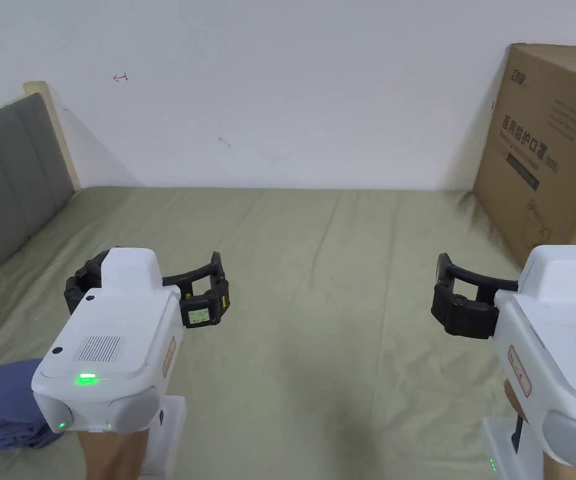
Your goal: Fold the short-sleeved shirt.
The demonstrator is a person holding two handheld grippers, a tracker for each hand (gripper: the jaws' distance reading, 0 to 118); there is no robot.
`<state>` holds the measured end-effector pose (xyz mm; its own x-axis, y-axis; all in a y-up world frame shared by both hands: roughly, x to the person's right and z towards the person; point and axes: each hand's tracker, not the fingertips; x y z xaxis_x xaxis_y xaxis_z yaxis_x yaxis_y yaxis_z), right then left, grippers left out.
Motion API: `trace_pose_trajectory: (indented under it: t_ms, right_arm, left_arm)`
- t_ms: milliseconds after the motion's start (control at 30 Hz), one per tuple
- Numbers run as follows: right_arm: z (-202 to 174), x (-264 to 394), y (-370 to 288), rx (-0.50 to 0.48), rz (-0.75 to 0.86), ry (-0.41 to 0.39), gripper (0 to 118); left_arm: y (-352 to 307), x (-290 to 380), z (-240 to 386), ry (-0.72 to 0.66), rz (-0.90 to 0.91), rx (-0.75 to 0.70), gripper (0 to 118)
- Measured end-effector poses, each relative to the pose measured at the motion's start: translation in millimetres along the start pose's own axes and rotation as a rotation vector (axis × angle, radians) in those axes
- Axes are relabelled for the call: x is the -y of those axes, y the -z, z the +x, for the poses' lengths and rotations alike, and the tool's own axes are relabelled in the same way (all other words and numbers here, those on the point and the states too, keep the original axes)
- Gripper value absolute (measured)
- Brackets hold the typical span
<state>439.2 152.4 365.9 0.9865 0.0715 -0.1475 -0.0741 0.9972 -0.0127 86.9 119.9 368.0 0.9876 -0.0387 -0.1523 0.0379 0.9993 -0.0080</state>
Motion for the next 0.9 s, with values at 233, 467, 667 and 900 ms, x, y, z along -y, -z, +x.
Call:
trace_pose_trajectory:
  t_ms: [233,467,667,900]
  right_arm:
    - [0,0,1,0.003,-0.001,-0.006,118]
    - [-1,0,1,0.012,-0.002,-0.010,118]
    - [-3,-3,4,0.034,-0.048,0.016,118]
    - [5,-14,17,0.186,-0.296,0.266,117]
  left_arm:
    - [0,1,1,0.005,-0.002,0.001,118]
    - [0,2,-1,0.003,-0.007,0.000,118]
    - [0,1,-2,-0.004,-0.004,-0.001,118]
    - [0,-1,-5,-0.009,-0.001,-0.002,118]
